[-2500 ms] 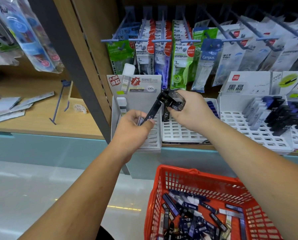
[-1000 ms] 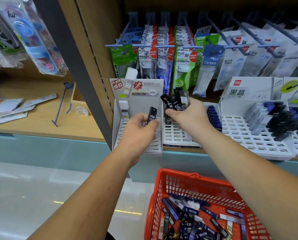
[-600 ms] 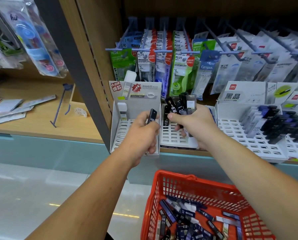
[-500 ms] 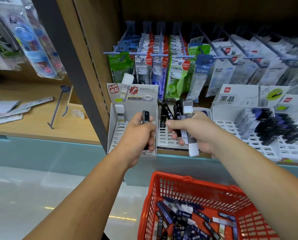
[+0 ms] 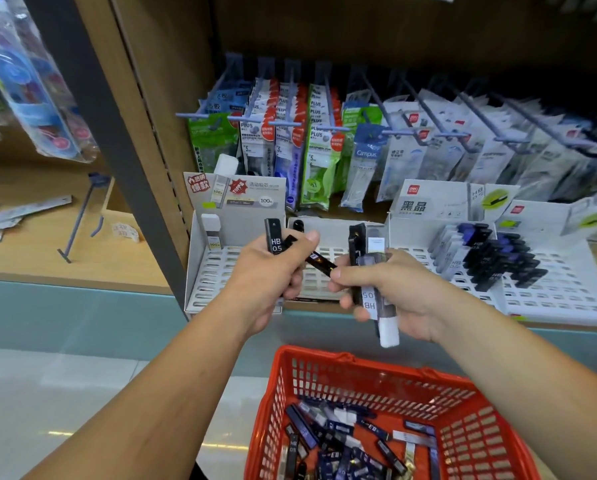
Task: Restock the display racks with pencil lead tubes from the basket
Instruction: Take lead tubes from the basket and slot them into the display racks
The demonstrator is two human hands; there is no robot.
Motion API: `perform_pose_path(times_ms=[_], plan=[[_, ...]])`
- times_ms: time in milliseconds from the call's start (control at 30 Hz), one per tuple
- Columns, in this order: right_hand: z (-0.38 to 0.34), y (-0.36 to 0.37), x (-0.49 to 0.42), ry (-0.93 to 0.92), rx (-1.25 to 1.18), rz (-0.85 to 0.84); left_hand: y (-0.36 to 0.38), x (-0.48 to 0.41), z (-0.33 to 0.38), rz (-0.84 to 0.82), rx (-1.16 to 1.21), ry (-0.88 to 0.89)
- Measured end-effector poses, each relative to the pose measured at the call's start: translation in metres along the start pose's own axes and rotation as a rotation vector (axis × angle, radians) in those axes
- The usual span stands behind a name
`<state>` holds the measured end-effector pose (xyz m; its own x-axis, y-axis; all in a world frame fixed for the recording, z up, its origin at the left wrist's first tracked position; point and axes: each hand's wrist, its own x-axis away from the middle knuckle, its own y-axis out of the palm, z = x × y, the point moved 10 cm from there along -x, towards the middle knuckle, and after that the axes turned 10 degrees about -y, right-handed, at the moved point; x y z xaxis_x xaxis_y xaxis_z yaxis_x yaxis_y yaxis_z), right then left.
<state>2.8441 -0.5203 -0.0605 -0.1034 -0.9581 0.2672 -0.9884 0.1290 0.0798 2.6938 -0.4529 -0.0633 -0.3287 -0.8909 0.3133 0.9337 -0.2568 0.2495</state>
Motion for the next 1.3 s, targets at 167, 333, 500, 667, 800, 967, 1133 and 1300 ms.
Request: perform_pose_path(times_ms=[167,333,500,667,800,967,1133,1300], plan=[[0.002,-0.020,-0.012,-0.067,-0.159,0.177,-0.001,-0.004,-0.007,0.025,-0.056,-0.066],[-0.009,-0.017,-0.025,-0.182,-0.098,0.257,-0.008,-0.004,-0.010,0.061,-0.227,-0.063],[-0.028,-0.004,-0.038,-0.362,0.250,0.281,-0.042,-0.010,-0.014,0.260,-0.248,-0.093],[-0.039,0.008,-0.045,-0.420,0.339,0.252,-0.056,-0.007,-0.008,0.328,-0.318,-0.046],[-0.052,0.003,-0.047,-0.500,0.431,0.252,-0.056,-0.010,-0.010,0.281,-0.358,-0.037],[-0.048,0.010,-0.051,-0.541,0.500,0.217,-0.045,-0.010,-0.016,0.184,-0.336,-0.112],[-0.039,0.014,-0.057,-0.577,0.648,0.200,-0.046,-0.008,-0.016,0.193,-0.361,-0.132],[-0.038,0.016,-0.059,-0.595,0.830,0.167,-0.049,-0.009,-0.017,0.195,-0.337,-0.129]])
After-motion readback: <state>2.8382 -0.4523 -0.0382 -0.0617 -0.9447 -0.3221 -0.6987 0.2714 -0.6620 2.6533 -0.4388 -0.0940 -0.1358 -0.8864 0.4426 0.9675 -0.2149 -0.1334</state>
